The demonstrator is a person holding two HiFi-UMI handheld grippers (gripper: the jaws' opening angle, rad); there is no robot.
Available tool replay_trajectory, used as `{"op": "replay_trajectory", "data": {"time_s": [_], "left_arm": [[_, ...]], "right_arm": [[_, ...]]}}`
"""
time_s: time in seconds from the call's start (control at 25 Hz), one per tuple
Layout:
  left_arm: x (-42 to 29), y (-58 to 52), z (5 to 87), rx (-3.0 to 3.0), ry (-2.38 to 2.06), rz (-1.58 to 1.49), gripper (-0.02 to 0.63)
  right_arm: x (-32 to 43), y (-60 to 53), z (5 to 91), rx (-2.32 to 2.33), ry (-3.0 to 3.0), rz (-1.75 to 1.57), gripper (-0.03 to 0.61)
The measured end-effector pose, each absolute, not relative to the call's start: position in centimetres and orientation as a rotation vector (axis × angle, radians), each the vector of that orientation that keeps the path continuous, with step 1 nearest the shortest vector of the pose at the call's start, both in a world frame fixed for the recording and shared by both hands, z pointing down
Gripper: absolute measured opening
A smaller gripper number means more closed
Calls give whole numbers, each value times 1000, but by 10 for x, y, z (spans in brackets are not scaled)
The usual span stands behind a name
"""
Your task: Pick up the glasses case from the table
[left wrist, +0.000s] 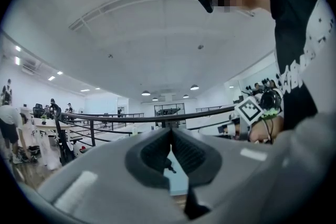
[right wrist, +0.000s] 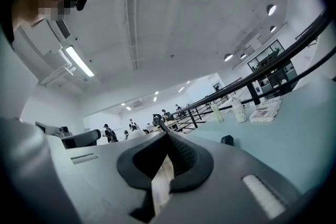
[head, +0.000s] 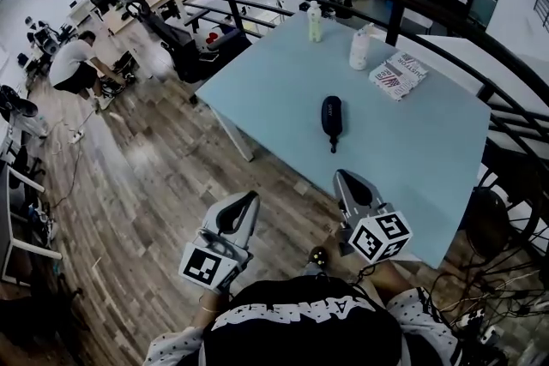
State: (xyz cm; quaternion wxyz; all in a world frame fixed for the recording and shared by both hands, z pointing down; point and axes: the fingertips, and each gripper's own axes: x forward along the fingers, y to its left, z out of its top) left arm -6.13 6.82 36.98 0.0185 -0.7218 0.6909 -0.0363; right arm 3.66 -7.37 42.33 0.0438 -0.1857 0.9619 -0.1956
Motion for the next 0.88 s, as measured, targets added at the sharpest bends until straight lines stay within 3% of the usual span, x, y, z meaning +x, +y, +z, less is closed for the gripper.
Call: {"op": "replay_trajectory", "data": {"time_s": [0.88], "left_arm": [[-92, -14, 396, -2301, 2129, -92, 0]], "right_arm": [[33, -156, 437, -691, 2940, -551, 6]]}}
